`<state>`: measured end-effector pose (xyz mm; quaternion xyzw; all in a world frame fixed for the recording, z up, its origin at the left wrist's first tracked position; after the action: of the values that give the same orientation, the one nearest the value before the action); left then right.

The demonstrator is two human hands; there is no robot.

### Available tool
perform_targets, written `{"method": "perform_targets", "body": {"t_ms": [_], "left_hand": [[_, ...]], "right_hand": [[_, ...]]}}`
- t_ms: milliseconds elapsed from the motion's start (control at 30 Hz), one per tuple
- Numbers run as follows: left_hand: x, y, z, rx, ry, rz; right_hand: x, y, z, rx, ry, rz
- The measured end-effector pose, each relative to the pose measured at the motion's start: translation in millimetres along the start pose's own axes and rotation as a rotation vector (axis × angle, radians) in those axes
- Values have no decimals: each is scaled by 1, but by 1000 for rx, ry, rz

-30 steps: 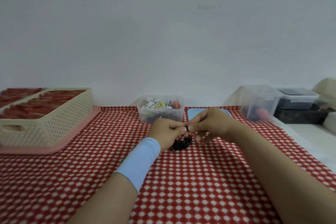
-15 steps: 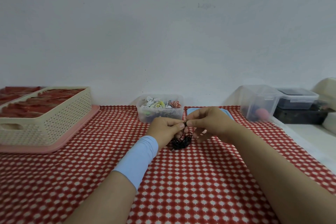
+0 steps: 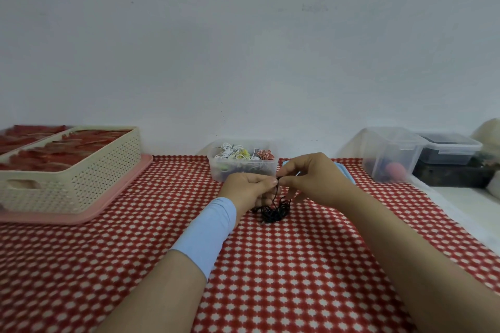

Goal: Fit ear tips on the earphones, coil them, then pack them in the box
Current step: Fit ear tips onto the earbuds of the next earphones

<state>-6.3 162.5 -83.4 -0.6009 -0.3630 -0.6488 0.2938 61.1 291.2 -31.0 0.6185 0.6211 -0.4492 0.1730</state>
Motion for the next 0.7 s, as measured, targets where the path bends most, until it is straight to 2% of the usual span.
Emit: {"method": "perform_targets", "body": {"t_ms": [233,400,700], "left_hand": [[4,3,3,-12,28,24],[1,4,4,-42,107,-29],[4,6,2,-45,70,-13]], "right_hand": [[-1,1,2,9,-55,-24],[-6,1,3,-53,-44,-30],[-6,1,2,-70,-52,-24]]}}
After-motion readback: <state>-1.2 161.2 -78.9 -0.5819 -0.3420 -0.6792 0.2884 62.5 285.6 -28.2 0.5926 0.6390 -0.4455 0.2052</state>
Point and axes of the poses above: each hand's wrist, its own y-axis away from the middle knuckle, its own z-axis out of the palm, x = y × z, the point moved 9 cm from there along -y, towards the middle knuckle, and after that the axes turned 6 degrees about -z, right-handed, at the moved point
